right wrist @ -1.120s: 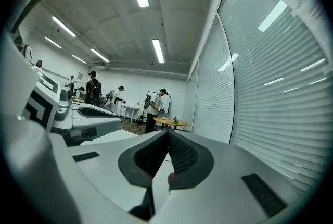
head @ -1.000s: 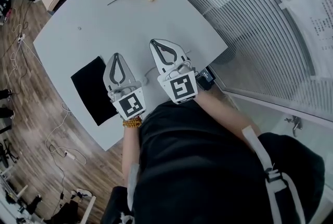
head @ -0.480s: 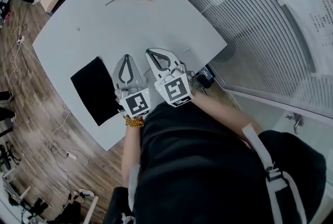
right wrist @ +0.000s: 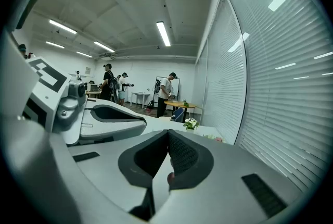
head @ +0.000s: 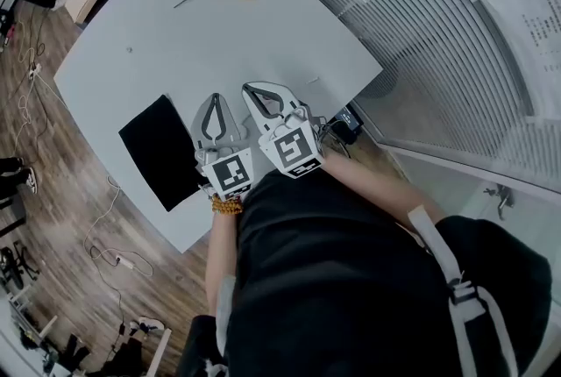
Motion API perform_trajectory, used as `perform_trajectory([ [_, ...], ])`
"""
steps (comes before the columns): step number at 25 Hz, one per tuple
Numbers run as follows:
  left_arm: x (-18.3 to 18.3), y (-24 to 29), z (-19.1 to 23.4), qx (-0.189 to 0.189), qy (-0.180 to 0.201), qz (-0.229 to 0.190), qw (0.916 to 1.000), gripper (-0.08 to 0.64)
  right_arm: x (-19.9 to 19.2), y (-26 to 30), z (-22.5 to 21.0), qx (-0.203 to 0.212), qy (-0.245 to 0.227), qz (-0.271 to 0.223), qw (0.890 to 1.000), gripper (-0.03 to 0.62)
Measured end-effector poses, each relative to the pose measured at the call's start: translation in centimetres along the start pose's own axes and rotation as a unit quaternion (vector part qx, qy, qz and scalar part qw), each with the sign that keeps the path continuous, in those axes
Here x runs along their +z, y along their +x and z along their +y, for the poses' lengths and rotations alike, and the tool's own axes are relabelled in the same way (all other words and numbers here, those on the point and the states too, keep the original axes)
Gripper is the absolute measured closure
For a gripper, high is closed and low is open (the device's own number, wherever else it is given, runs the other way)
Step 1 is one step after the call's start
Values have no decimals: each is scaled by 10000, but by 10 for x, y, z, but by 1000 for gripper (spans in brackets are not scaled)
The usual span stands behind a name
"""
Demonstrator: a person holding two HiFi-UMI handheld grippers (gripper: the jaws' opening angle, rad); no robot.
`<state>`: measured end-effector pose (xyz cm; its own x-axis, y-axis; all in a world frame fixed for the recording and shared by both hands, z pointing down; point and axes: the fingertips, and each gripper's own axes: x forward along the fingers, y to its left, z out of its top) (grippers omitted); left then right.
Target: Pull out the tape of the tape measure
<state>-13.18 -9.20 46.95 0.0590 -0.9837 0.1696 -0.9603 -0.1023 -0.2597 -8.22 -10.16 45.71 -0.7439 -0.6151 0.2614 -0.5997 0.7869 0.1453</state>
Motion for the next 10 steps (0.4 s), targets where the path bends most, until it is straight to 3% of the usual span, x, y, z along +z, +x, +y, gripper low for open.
perform_trajectory([
  [10, -19, -3, 1, -112, -109, 259, 9995, 558, -5, 2, 18, 346, -13, 102, 9993, 594],
])
